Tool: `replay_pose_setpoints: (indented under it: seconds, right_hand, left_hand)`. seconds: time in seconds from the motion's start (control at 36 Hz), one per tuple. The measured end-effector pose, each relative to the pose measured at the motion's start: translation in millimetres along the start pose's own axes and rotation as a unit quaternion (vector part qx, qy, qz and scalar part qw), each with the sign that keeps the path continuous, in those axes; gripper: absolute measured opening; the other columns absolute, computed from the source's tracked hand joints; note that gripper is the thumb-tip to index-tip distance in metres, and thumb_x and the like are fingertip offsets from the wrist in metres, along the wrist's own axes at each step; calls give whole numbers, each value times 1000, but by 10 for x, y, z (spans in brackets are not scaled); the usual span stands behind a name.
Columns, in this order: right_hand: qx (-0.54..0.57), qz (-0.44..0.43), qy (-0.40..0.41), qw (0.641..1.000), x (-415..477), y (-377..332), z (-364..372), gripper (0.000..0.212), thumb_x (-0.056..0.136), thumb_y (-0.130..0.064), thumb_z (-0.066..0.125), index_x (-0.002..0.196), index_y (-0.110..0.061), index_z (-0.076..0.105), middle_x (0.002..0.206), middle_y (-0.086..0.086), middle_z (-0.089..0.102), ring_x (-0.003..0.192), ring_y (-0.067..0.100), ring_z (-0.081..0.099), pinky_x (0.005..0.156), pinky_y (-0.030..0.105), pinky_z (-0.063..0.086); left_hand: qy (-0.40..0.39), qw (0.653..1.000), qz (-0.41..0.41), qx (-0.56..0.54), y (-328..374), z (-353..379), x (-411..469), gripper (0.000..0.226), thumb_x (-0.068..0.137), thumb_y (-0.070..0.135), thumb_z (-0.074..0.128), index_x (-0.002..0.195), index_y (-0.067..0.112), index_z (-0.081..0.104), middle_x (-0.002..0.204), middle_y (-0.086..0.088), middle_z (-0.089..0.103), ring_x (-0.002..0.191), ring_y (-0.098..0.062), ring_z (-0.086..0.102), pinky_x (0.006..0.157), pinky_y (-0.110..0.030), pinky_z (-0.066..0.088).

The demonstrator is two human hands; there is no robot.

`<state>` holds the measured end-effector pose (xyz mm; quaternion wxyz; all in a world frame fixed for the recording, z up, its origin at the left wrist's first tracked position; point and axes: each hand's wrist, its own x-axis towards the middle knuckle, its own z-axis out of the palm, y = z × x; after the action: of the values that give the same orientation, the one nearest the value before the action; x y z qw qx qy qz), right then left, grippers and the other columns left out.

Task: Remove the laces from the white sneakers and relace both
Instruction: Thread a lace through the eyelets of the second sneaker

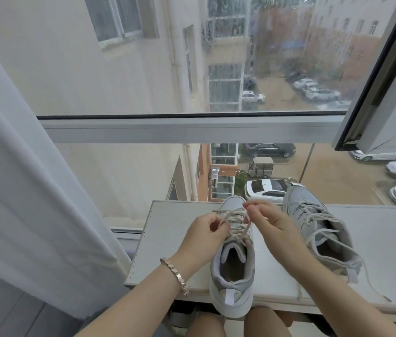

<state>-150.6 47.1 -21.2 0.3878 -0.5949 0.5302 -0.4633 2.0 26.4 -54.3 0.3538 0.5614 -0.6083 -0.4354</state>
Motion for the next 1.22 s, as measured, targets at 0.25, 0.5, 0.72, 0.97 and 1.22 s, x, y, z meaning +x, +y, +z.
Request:
replay_pose_setpoints:
  seconds: [0.25, 0.5, 0.72, 0.97, 1.22]
  right_hand:
    - [77, 73, 71, 992, -44, -22, 195, 36, 78, -47, 59, 81, -11, 64, 77, -1, 67, 66, -1, 59, 60, 10, 45]
    - [-180, 136, 23, 974, -155, 35, 73, 45, 74, -48, 71, 105, -16, 67, 86, -6, 61, 84, 4, 56, 60, 8, 35]
    - [-327, -10, -63, 943, -266, 148, 13, 11, 84, -31, 67, 92, -23, 65, 107, -11, 36, 102, 8, 45, 77, 11, 27]
    - [-144, -75, -110, 981, -199, 52, 41, 31, 94, -18, 50, 70, -30, 63, 103, -23, 59, 106, -5, 45, 90, 10, 33]
    - [143, 115, -5, 983, -37, 69, 164, 33, 93, -19, 53, 65, -15, 70, 63, 2, 65, 57, 10, 56, 57, 19, 48]
  left_hand:
    - [3, 1000, 8, 26, 32, -2, 12, 32, 91, 20, 54, 60, 25, 52, 53, 12, 49, 53, -3, 43, 50, -14, 33]
    - [15, 1000, 20, 15, 41, -1, -19, 26, 91, 20, 54, 67, 27, 58, 65, 9, 58, 64, -3, 51, 56, -6, 37]
    - [19, 1000, 20, 14, 17, 4, -3, 29, 91, 19, 56, 63, 28, 57, 61, 11, 55, 60, -2, 49, 54, -6, 36]
    - [21, 1000, 19, 13, 34, 0, -53, 24, 90, 18, 56, 69, 30, 58, 68, 11, 58, 65, 0, 53, 55, -5, 38]
    - [58, 998, 19, -30, 18, 16, -107, 15, 88, 17, 60, 74, 22, 61, 77, 3, 68, 74, -9, 64, 67, -17, 50]
